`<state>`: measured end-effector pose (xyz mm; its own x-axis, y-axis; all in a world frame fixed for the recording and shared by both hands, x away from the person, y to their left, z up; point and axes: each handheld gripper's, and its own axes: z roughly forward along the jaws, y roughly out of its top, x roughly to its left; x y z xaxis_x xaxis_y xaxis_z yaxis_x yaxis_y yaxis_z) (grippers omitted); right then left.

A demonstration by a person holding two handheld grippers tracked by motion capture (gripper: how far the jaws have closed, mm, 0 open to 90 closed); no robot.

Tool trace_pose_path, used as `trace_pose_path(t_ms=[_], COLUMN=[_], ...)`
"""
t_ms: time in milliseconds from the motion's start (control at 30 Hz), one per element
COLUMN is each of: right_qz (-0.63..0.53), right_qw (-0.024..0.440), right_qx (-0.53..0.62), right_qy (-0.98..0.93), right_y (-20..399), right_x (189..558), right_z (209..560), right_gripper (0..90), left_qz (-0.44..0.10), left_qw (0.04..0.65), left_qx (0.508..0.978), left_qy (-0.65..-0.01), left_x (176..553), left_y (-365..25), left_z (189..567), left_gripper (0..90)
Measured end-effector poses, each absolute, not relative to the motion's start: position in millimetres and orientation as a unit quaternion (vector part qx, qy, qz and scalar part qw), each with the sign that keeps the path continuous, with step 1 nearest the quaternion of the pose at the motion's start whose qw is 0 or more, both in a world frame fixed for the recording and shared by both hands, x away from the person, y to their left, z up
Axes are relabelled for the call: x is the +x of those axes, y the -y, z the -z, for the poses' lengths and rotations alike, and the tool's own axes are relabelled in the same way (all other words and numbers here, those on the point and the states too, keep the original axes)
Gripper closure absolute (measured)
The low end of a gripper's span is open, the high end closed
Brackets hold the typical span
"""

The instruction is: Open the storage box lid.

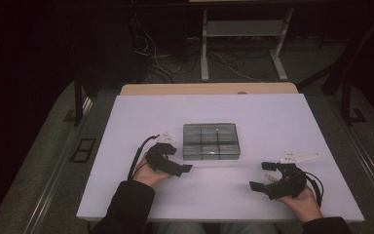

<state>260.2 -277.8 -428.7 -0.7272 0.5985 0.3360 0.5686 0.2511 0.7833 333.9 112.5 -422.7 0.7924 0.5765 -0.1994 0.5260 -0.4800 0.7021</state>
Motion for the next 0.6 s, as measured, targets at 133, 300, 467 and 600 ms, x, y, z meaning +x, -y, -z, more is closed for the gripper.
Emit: trace_pose_path(t_ms=[133,300,467,600], right_qz=[-0.487,-0.488,-0.486,-0.486], right_qw=[0.015,0.015,0.015,0.016], right_qx=[0.369,0.368,0.368,0.368], right_qy=[-0.792,-0.791,-0.792,-0.792], right_y=[277.8,277.8,277.9,278.2], right_x=[260.0,259.9,259.9,260.1], right_z=[428.6,428.6,428.5,428.6], right_gripper=[0.4,0.4,0.4,0.4], left_qz=[-0.045,-0.061,-0.068,-0.077], left_qw=[0.394,0.395,0.391,0.388], left_qx=[0.864,0.865,0.864,0.864], left_qy=[-0.309,-0.302,-0.310,-0.312], left_x=[332.6,332.5,335.0,335.1], left_y=[-111.5,-111.9,-114.3,-114.3], left_z=[420.8,419.5,420.9,421.7], left_gripper=[16.4,29.6,42.7,50.3])
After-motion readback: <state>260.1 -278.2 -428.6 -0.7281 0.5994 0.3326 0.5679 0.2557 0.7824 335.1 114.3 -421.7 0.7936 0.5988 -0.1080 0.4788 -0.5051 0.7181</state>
